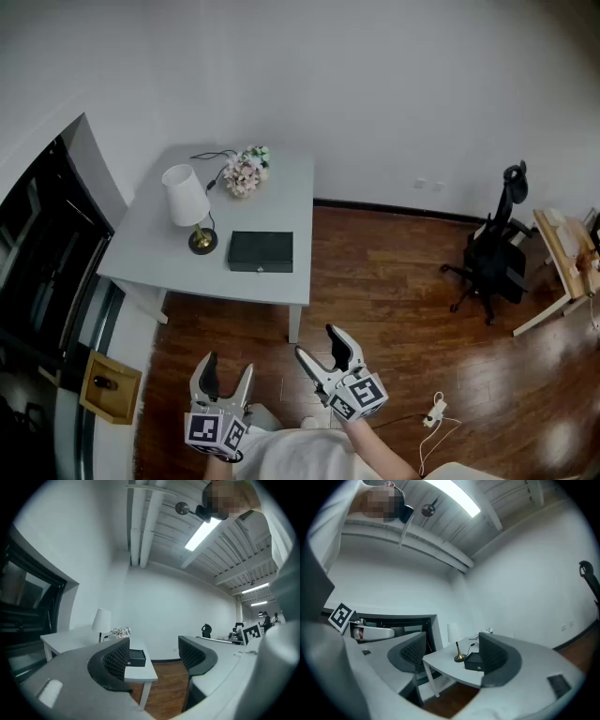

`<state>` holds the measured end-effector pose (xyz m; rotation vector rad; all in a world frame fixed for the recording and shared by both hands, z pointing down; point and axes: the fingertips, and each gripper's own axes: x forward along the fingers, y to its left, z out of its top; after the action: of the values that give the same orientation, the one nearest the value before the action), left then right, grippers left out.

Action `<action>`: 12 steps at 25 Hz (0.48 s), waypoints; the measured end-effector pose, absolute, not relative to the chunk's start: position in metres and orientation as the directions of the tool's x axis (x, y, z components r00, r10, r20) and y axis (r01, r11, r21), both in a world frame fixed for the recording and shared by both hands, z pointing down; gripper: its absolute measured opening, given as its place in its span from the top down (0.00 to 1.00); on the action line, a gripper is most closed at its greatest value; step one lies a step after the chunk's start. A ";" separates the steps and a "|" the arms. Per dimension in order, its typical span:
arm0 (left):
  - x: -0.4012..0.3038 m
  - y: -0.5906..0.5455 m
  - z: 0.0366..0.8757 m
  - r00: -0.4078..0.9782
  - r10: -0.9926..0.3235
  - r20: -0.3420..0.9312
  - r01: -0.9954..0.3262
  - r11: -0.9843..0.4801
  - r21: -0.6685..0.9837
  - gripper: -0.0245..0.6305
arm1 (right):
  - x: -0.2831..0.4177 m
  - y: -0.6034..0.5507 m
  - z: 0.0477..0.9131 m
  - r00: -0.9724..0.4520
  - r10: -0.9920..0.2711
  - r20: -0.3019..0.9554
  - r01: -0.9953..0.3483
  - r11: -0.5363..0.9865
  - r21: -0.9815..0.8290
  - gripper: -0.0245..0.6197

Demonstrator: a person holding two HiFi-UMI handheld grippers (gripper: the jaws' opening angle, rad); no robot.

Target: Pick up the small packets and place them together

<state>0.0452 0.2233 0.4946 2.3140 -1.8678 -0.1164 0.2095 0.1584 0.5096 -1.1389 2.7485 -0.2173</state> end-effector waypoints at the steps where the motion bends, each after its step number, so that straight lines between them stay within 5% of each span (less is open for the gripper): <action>1: 0.043 0.220 0.496 0.215 -0.976 0.044 -0.963 -0.204 0.175 0.46 | 0.208 0.156 0.511 -0.696 -0.713 -0.087 -0.690 0.697 -0.193 0.42; 12: -0.019 0.147 0.488 0.280 -0.960 0.004 -0.953 -0.277 0.121 0.46 | 0.155 0.098 0.514 -0.656 -0.755 -0.023 -0.744 0.651 -0.152 0.42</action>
<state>-0.0193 0.1470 0.4875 2.4313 -1.8248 -0.1060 0.1555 0.0980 0.5144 -1.2629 2.7773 -0.1984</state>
